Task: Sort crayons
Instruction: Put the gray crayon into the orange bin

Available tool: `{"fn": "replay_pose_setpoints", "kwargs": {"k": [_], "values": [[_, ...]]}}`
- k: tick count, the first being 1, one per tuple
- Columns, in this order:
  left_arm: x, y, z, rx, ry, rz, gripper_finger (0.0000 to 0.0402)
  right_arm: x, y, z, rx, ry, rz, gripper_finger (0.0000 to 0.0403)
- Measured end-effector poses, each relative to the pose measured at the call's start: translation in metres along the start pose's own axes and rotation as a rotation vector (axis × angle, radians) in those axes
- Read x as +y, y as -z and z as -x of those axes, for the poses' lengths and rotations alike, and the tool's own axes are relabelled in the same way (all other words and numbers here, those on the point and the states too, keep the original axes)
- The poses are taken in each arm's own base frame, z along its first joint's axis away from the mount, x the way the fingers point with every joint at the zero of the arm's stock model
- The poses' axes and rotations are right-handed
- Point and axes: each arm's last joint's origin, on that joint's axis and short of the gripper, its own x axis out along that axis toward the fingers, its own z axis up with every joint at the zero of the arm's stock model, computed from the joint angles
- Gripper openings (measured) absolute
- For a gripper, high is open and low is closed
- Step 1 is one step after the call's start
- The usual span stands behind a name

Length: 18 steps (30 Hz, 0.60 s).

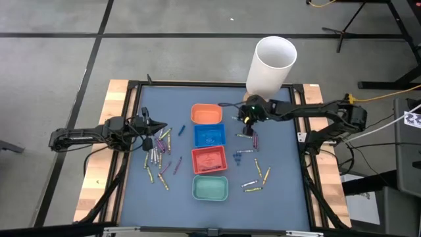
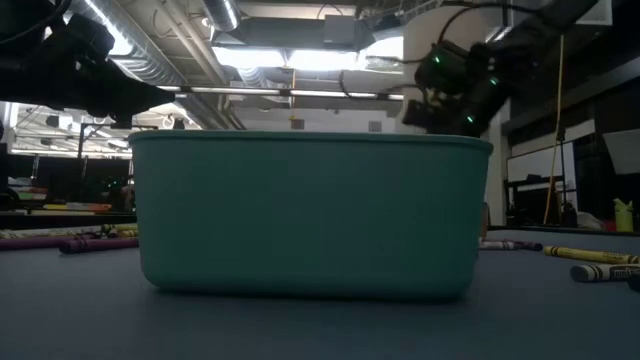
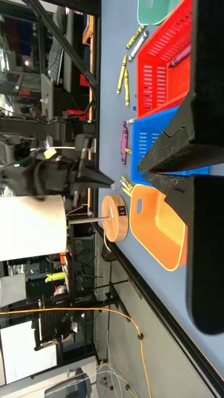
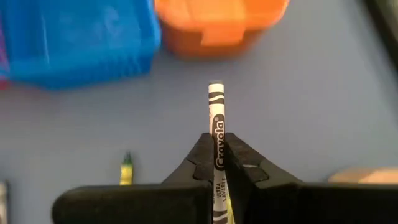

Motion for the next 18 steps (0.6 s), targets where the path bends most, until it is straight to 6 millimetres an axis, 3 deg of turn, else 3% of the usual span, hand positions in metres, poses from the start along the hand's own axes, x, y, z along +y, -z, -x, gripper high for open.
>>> {"fn": "replay_pose_setpoints", "kwargs": {"k": [6, 11, 18], "values": [[0.000, 0.000, 0.000, 0.000, 0.000, 0.000, 0.0000, -0.008, -0.035, 0.011, -0.163, 0.027, 0.037, 0.0016], [0.000, 0.000, 0.000, 0.000, 0.000, 0.000, 0.0000, -0.009, -0.050, 0.011, -0.325, 0.004, 0.073, 0.0016], [0.000, 0.000, 0.000, 0.001, -0.002, 0.000, 0.0000, -0.011, -0.055, -0.016, -0.422, -0.009, 0.093, 0.0017]]}}
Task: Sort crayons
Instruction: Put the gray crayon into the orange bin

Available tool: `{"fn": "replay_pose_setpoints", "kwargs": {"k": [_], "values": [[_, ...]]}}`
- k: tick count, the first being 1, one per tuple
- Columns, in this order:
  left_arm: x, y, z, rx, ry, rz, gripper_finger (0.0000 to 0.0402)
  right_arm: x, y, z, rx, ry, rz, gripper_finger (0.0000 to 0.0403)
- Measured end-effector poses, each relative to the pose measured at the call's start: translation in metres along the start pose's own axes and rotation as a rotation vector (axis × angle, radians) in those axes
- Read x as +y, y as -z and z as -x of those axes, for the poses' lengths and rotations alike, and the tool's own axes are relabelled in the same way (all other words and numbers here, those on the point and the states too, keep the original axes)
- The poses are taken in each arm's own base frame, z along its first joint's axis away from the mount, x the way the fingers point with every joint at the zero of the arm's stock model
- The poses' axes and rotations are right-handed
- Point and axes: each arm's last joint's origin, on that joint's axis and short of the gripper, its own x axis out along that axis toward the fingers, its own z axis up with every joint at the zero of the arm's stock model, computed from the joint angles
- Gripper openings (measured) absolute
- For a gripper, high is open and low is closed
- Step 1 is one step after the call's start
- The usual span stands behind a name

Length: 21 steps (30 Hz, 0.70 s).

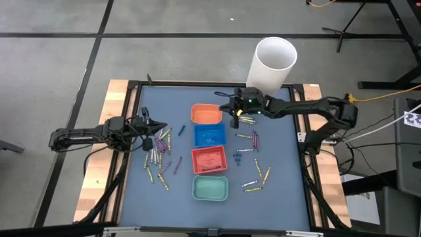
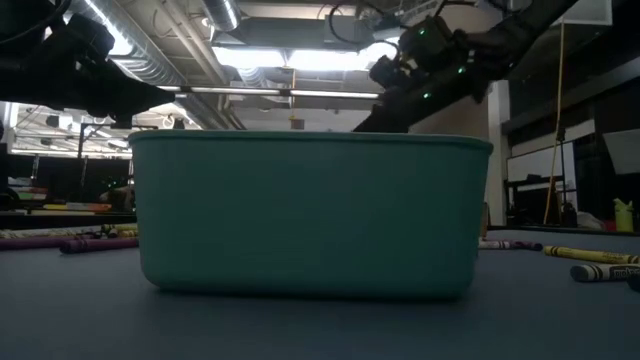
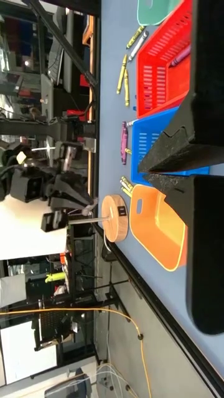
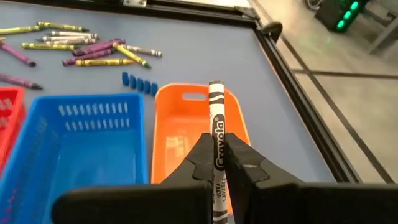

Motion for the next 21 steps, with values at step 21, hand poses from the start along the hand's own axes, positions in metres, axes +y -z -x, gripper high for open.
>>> {"fn": "replay_pose_setpoints", "kwargs": {"k": [21], "values": [[0.000, 0.000, 0.000, -0.001, -0.001, 0.001, 0.0000, 0.001, 0.027, -0.041, -0.059, -0.012, 0.019, 0.0018]]}}
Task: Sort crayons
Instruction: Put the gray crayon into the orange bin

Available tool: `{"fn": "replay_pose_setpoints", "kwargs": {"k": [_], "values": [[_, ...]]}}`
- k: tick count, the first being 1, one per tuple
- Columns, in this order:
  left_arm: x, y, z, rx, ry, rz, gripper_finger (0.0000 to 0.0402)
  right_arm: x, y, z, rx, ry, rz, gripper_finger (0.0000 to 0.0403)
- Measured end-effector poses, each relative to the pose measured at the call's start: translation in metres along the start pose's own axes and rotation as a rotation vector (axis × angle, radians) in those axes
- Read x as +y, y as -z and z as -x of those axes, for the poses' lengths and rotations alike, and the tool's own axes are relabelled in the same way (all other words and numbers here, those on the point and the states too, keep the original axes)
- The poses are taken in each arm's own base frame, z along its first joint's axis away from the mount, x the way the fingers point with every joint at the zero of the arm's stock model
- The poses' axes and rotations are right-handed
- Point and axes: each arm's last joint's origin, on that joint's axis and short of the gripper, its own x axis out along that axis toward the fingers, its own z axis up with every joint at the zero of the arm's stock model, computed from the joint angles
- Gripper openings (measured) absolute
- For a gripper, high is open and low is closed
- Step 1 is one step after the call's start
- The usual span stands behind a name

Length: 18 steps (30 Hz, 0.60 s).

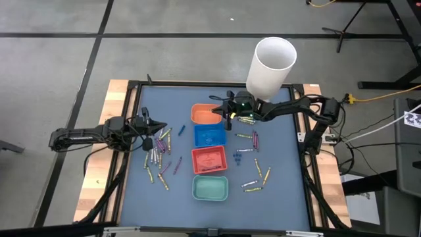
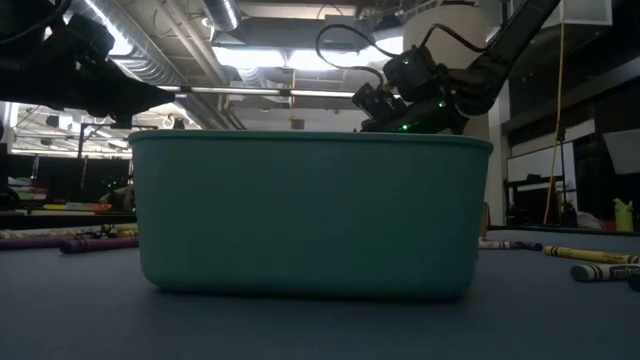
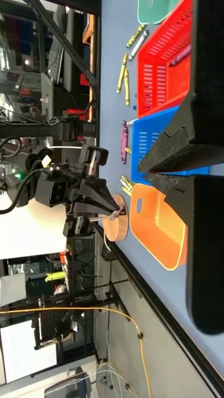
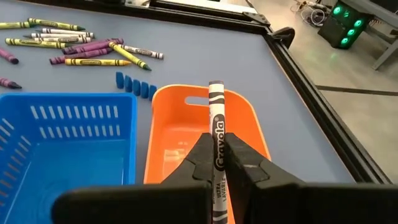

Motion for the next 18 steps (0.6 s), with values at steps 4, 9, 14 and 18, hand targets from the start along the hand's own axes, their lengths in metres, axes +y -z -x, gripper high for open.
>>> {"fn": "replay_pose_setpoints", "kwargs": {"k": [4, 9, 14, 18], "values": [[0.0000, 0.0000, 0.0000, 0.000, 0.000, 0.000, 0.0000, 0.0000, 0.0000, 0.0000, 0.000, 0.000, 0.000, 0.0042], [0.0000, 0.0000, 0.0000, 0.000, 0.000, 0.000, 0.0000, 0.0000, 0.0002, 0.0000, 0.002, 0.000, -0.001, 0.0091], [0.0000, 0.0001, 0.0000, 0.000, 0.000, 0.000, 0.0000, 0.0001, 0.0002, 0.0000, 0.003, 0.000, -0.002, 0.0112], [0.0000, 0.0001, 0.0000, 0.001, 0.000, 0.003, 0.0000, 0.0001, 0.0003, 0.0000, 0.003, -0.001, -0.003, 0.0115]]}}
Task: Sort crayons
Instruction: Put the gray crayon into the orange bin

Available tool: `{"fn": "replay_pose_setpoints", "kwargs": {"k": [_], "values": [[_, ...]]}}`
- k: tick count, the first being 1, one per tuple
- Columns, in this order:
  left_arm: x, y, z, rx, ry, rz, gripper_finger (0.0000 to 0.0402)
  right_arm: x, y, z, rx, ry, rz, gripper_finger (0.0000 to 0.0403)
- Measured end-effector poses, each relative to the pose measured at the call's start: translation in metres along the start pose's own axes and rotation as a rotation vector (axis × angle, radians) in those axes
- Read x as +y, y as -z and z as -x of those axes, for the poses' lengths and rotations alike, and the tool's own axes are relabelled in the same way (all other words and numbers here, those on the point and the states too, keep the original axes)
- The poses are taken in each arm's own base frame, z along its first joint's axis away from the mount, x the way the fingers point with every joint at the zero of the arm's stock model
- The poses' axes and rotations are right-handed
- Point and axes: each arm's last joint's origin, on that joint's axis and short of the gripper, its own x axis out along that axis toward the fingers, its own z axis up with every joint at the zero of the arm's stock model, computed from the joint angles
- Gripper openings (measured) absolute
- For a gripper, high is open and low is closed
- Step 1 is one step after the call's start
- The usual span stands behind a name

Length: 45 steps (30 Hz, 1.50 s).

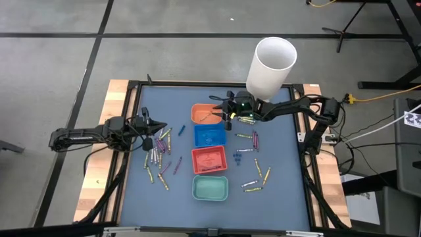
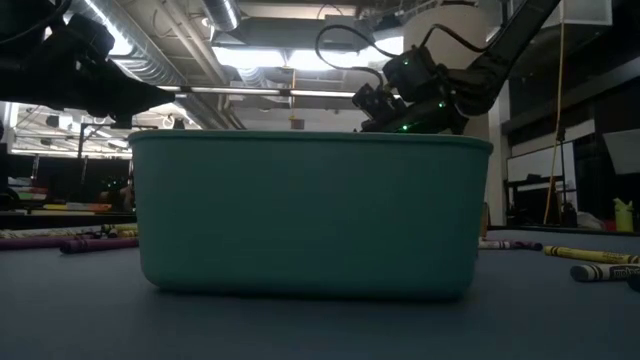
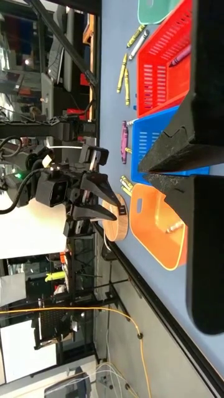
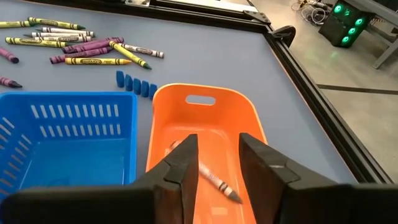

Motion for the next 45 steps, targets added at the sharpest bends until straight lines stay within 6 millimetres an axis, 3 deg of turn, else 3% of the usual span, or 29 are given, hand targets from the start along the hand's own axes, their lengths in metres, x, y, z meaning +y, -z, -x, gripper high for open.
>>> {"fn": "replay_pose_setpoints", "kwargs": {"k": [5, 15, 26, 34, 45], "values": [[0.002, -0.001, 0.000, -0.014, -0.072, 0.043, 0.0015, 0.000, 0.000, 0.000, 0.000, 0.000, 0.000, 0.0115], [0.006, -0.008, 0.001, -0.092, -0.206, 0.133, 0.0102, 0.000, 0.000, 0.000, 0.001, 0.000, -0.001, 0.0115], [0.010, -0.011, -0.004, -0.008, -0.362, 0.197, 0.0107, 0.000, -0.008, 0.007, -0.019, -0.014, -0.101, 0.0115], [0.010, -0.009, -0.018, 0.154, -0.452, 0.226, 0.0106, 0.003, -0.033, 0.029, -0.070, -0.079, -0.101, 0.0115], [0.019, 0.007, -0.038, 0.512, -0.576, 0.326, 0.0106, 0.035, -0.073, 0.075, -0.066, -0.106, -0.002, 0.0115]]}}
